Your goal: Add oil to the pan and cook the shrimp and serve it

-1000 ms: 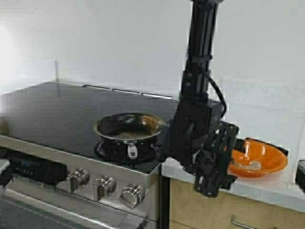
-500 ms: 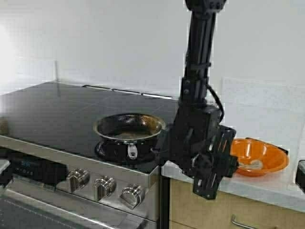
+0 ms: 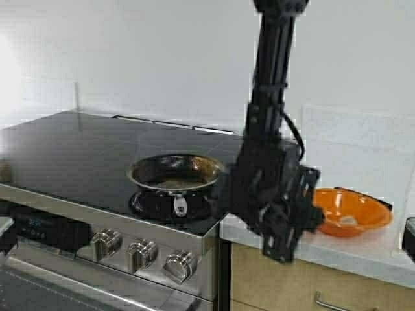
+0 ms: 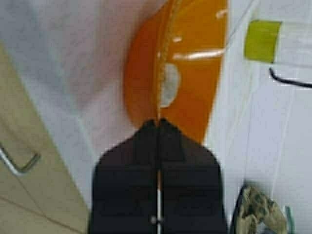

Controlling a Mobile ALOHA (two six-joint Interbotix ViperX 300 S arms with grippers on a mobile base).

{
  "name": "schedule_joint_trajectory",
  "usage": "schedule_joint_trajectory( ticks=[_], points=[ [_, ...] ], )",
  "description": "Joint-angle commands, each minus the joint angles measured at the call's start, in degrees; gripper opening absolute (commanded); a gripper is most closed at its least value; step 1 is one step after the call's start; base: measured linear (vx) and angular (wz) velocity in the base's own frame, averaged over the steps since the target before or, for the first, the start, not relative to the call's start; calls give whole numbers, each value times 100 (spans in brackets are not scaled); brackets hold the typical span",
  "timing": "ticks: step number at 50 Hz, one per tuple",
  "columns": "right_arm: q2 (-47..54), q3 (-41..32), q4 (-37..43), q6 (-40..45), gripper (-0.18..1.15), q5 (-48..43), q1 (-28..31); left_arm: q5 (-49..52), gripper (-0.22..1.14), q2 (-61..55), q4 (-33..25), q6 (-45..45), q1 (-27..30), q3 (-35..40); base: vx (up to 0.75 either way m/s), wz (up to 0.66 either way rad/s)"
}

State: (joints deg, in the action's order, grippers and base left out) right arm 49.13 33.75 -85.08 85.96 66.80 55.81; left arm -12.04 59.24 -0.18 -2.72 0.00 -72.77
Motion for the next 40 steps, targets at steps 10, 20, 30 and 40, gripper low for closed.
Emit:
schedule_joint_trajectory(
  ticks=[10, 20, 30, 40],
  points=[
    [-1371, -202, -18, -308, 5, 70, 229, -26, 3, -53, -9, 9, 9, 79, 0, 0],
    [-1898, -448, -158, -589, 6, 70, 220, -26, 3, -53, -9, 9, 9, 88, 0, 0],
    [-2180, -914, -308, -923, 6, 9, 220, -26, 3, -44, -9, 0, 9, 79, 0, 0],
    [-2408, -1749, -316, -1028, 6, -624, 193, -35, 3, -18, -9, 0, 9, 88, 0, 0]
  ],
)
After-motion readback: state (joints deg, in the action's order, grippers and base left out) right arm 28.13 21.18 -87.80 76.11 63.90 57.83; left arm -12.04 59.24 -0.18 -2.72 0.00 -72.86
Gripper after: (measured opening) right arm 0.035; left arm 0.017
